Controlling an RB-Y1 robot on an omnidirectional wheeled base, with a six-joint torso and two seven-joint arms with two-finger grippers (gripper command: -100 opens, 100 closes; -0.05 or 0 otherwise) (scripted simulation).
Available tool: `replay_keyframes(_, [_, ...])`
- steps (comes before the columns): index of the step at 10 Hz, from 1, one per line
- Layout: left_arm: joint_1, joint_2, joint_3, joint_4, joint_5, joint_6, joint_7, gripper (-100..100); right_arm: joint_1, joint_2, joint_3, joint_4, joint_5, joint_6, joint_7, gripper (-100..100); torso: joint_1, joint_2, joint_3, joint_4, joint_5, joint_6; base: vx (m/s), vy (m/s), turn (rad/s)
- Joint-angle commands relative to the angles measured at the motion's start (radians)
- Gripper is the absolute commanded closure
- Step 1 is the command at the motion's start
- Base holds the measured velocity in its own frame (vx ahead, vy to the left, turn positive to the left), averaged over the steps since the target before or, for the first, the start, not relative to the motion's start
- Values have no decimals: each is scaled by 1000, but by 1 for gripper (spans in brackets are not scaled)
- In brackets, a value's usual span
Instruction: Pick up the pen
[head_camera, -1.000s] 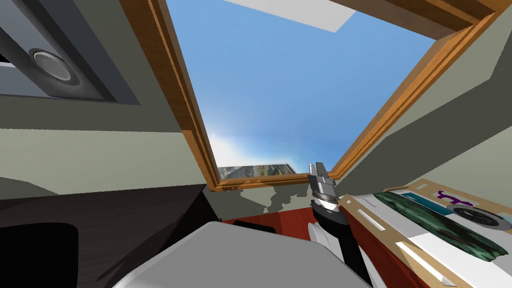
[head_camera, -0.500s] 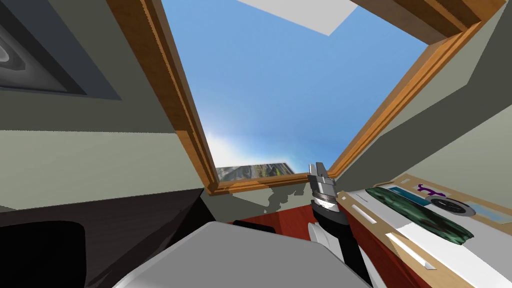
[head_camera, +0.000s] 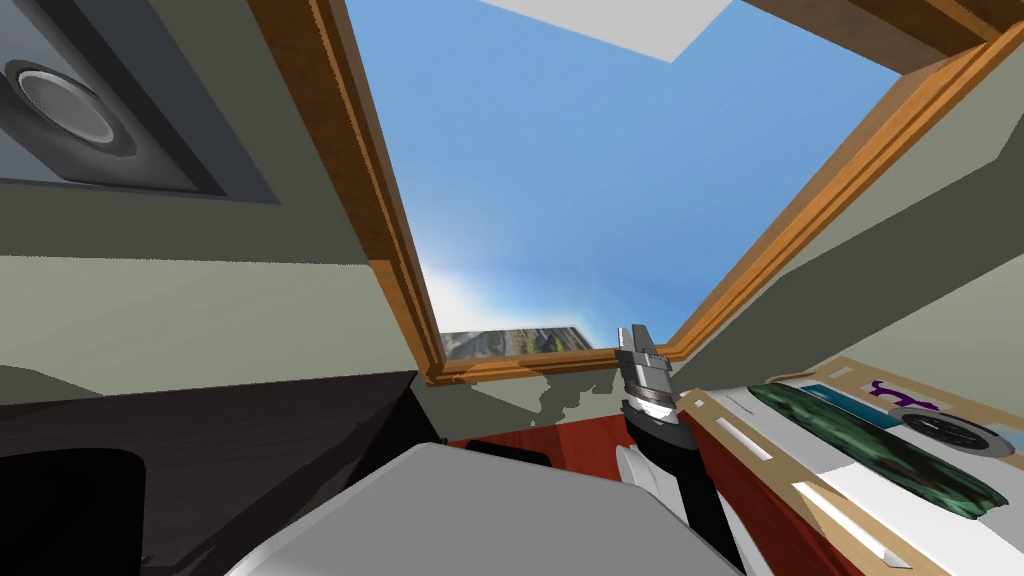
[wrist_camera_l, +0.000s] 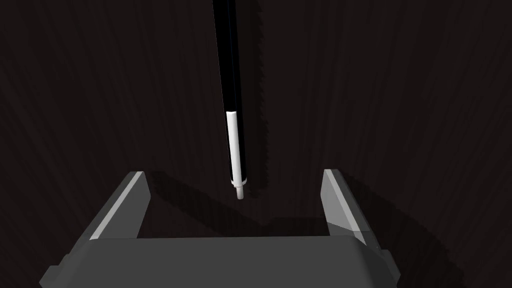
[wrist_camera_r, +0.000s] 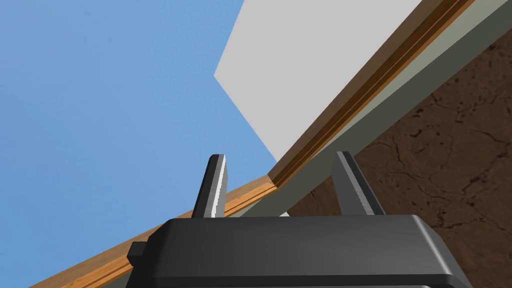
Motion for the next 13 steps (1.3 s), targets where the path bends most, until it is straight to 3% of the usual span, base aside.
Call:
replay_keyframes(1, [0, 0, 0, 0, 0, 0, 0, -100, 0, 0, 0, 0, 0, 0, 0, 0, 0, 0, 0, 0, 0, 0, -7, 6, 4])
replay_keyframes(2, [-3, 2, -3, 1, 1, 2, -2, 100, 0, 0, 0, 0, 0, 0, 0, 0, -1, -1, 0, 0, 0, 0, 0, 0, 0])
replay_keyframes(6, [-2, 1, -3, 1, 2, 2, 0, 100, 0, 0, 0, 0, 0, 0, 0, 0, -1, -1, -1, 0, 0, 1, 0, 0, 0])
replay_keyframes(7, [-2, 1, -3, 1, 2, 2, 0, 0, 0, 0, 0, 0, 0, 0, 0, 0, -1, -1, -1, 0, 0, 1, 0, 0, 0])
replay_keyframes(8, [19, -35, 20, 4, -6, -28, -11, 100, 0, 0, 0, 0, 0, 0, 0, 0, -1, -1, -1, 0, 0, 1, 19, -20, -120])
replay_keyframes(11, [52, -100, 54, 15, -15, -82, -32, 100, 0, 0, 0, 0, 0, 0, 0, 0, -3, -3, -2, -1, -1, 1, 28, -21, -77])
replay_keyframes(12, [33, -83, 34, 19, -8, -69, -32, 100, 0, 0, 0, 0, 0, 0, 0, 0, -3, -3, -2, -1, -1, 1, 9, -8, -9])
replay_keyframes(13, [33, -84, 35, 20, -8, -72, -35, 0, 0, 0, 0, 0, 0, 0, 0, 0, -3, -2, -1, -1, -1, 1, 0, 0, 0])
